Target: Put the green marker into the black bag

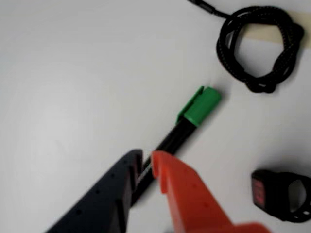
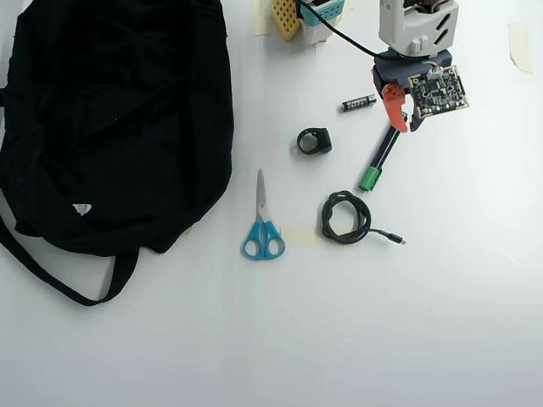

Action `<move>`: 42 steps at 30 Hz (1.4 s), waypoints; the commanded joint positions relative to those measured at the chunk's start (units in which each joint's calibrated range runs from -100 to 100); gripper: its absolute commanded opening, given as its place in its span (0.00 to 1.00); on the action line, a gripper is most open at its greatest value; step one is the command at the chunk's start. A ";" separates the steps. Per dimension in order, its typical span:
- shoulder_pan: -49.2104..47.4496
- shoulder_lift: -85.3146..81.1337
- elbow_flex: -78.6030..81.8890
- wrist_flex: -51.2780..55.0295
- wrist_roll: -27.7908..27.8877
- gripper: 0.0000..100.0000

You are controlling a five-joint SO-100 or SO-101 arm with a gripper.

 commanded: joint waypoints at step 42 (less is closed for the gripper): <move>-5.73 1.96 -5.19 7.89 -13.05 0.02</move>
